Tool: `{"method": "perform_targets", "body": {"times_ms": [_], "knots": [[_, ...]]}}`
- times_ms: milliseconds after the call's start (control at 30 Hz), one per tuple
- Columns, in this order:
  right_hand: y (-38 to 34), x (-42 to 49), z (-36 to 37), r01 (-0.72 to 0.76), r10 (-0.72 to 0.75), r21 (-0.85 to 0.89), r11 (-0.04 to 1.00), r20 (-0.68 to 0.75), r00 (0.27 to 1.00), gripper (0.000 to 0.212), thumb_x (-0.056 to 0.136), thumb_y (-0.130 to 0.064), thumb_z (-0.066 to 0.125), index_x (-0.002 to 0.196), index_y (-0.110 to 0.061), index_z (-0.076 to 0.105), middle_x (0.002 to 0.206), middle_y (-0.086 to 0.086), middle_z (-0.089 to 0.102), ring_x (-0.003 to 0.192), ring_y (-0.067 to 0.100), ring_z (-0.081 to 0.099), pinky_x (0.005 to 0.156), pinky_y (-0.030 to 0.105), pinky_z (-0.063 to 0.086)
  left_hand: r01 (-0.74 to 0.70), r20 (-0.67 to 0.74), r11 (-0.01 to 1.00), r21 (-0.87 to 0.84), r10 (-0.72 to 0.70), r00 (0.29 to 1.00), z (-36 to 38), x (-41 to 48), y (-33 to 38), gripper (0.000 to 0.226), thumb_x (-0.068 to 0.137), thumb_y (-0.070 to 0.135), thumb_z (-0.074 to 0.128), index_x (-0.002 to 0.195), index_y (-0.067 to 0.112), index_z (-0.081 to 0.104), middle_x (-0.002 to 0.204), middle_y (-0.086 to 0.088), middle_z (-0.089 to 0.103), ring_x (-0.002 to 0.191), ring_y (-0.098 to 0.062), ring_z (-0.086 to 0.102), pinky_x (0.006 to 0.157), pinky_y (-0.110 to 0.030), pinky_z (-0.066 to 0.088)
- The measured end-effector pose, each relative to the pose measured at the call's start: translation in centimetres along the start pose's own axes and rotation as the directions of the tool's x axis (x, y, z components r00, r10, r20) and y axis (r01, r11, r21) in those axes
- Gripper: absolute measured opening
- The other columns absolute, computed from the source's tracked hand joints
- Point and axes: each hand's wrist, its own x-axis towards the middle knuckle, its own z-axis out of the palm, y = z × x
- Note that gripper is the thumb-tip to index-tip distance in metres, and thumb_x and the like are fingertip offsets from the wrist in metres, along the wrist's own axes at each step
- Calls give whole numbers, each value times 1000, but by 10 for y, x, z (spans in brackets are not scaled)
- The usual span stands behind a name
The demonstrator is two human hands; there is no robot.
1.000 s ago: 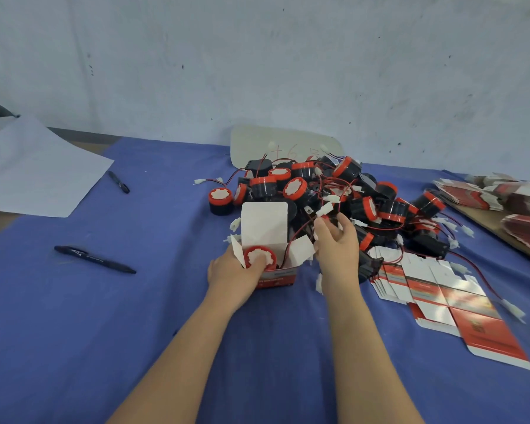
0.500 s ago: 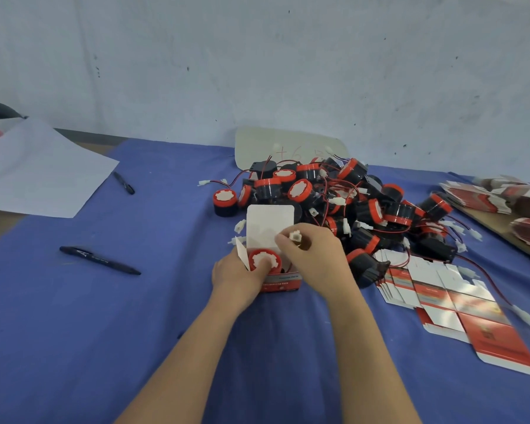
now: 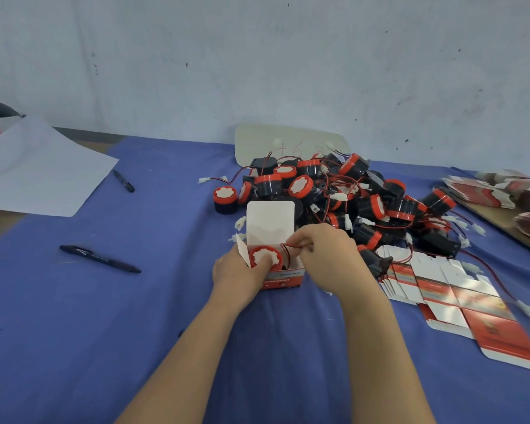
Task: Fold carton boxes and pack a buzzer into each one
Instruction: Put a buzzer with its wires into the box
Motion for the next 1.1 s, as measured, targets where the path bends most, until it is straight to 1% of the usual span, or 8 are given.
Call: {"method": "perform_targets", "body": {"times_ms": [133, 200, 267, 400, 567, 800, 933, 1100], "knots": [[-4, 4, 3, -32, 22, -131, 991, -75, 997, 36, 87, -3, 47, 82, -34, 63, 103, -9, 62, 117, 21, 45, 93, 37, 27, -8, 6, 1000, -13, 8, 1000, 0, 0, 1, 32, 92, 29, 57, 123, 21, 55, 113, -4, 66, 106, -24, 61, 96, -45, 48], [-4, 4, 7, -49, 31, -124, 991, -141, 990, 32, 87, -5, 53, 80, -31, 70, 133, -7, 49, 130, 24, 30, 100, 39, 23, -7, 4, 1000, -19, 7, 1000, 0, -1, 0, 32, 92, 30, 57, 122, 21, 55, 113, -4, 66, 105, -24, 62, 95, -45, 48], [-3, 4, 9, -80, 52, -112, 990, -234, 971, 29, 86, -6, 57, 82, -29, 74, 144, -4, 32, 130, 27, 23, 102, 40, 22, -4, 2, 1000, -27, 4, 1000, 0, -1, 0, 32, 92, 30, 57, 123, 21, 55, 113, -4, 66, 106, -24, 62, 95, -45, 49], [-3, 6, 18, -81, 50, -85, 993, -323, 945, 27, 87, -3, 55, 89, -22, 75, 133, 3, 36, 120, 28, 31, 95, 32, 27, -12, 0, 999, -33, 12, 1000, 0, -2, 1, 32, 92, 27, 57, 124, 21, 54, 114, -3, 66, 106, -24, 61, 96, -45, 48], [-7, 9, 28, -11, 31, 78, 997, -268, 963, 29, 87, 4, 47, 98, -5, 72, 154, 4, 31, 139, 22, 29, 94, 21, 30, -4, -7, 1000, -27, 4, 1000, 0, -2, 0, 31, 92, 29, 57, 122, 21, 56, 111, -3, 67, 105, -24, 62, 95, -45, 48], [-13, 4, 38, 3, 37, 131, 991, -304, 952, 20, 90, -21, 59, 102, -10, 71, 159, 1, 21, 131, 14, 40, 83, 16, 30, -8, -7, 1000, -13, 8, 1000, 0, 0, 0, 28, 93, 34, 55, 117, 20, 58, 106, -4, 69, 100, -25, 63, 92, -46, 49], [-14, 4, 39, 20, 32, 161, 987, -317, 948, 21, 92, -7, 52, 108, -8, 65, 153, 3, 33, 129, 17, 45, 90, 26, 43, -17, -7, 1000, -12, 17, 1000, 0, 0, -1, 28, 93, 30, 56, 119, 19, 57, 108, -5, 68, 103, -27, 61, 93, -46, 48], [-12, 2, 39, 23, 87, 303, 953, -344, 935, 44, 90, 1, 46, 132, -13, 43, 115, 12, 60, 101, 25, 58, 78, 35, 46, 8, -5, 1000, -11, -8, 1000, 0, 0, -1, 33, 92, 29, 56, 123, 19, 55, 113, -6, 66, 107, -28, 59, 96, -46, 46]]}}
